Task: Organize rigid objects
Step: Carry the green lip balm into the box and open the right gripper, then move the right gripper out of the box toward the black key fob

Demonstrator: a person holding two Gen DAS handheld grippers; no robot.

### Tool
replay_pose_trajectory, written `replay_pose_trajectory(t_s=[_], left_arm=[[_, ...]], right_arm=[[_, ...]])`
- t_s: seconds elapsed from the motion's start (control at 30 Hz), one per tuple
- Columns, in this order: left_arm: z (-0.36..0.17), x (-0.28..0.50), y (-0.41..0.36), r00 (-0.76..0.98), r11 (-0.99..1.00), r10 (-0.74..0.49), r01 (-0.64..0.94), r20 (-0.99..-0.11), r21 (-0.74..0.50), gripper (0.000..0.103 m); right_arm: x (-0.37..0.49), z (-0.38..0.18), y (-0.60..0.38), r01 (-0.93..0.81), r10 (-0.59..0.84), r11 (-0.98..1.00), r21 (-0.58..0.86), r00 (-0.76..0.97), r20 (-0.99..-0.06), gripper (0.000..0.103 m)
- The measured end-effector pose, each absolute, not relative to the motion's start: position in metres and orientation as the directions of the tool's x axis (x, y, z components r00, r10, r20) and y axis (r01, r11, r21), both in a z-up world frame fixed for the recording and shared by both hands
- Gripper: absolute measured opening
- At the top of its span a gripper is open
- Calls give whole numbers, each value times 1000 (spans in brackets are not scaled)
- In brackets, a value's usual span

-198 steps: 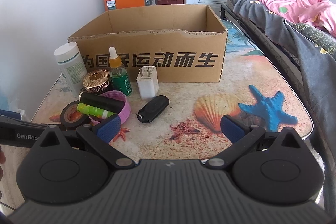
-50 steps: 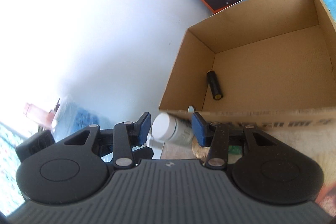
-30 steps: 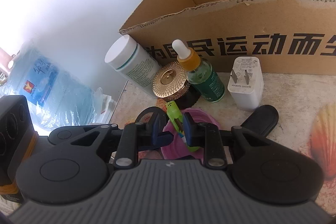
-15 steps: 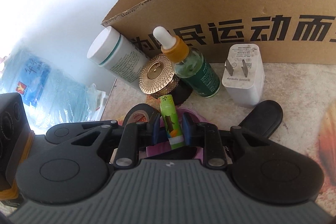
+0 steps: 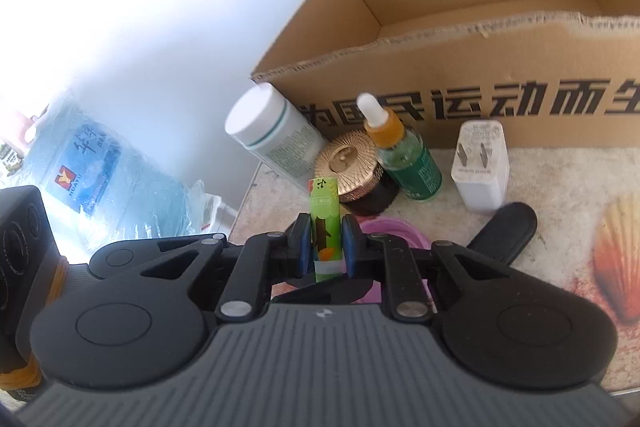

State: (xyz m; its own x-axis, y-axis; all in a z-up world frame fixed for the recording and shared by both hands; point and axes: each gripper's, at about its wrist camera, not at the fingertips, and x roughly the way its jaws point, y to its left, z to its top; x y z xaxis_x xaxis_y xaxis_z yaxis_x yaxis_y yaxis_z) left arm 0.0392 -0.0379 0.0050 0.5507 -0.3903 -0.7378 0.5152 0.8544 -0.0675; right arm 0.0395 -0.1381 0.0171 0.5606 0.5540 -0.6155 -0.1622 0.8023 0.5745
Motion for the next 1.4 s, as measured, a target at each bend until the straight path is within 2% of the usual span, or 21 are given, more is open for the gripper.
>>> replay_pose_trajectory(t_s=[0.17, 0.27, 0.37, 0.5, 0.73, 0.97, 1.3, 1.37, 1.4], left_arm=[[52, 43, -37, 632, 855, -393, 518, -668, -12, 27], [78, 62, -35, 651, 858, -405, 514, -642, -20, 27], [98, 90, -34, 647, 858, -418, 511, -638, -45, 27], [109, 139, -38, 617, 860, -413, 507, -670, -63, 27], [79, 240, -47, 463, 873, -378, 467, -802, -142, 30], [33, 294, -56, 374, 906, -263, 413, -889, -95, 30], [28, 309, -53, 376, 920, -225, 387, -899, -69, 35], [30, 307, -51, 382, 921, -230, 382, -895, -74, 36], [32, 306, -49, 384, 922, -235, 380, -893, -80, 36]], right_arm=[[43, 73, -138, -252, 532, 825, 505, 647, -547, 16], [58, 99, -139, -288, 533, 827, 482, 674, -511, 16], [88, 120, -144, -304, 542, 821, 483, 680, -494, 15], [142, 127, -157, -272, 558, 806, 526, 648, -518, 15], [259, 79, -172, -82, 626, 729, 679, 480, -614, 15], [324, 23, -171, 52, 615, 729, 683, 388, -686, 15], [357, -35, -167, 167, 588, 732, 661, 334, -736, 18], [357, -38, -166, 177, 592, 729, 661, 320, -739, 21], [356, -38, -166, 181, 588, 731, 657, 320, -743, 26]])
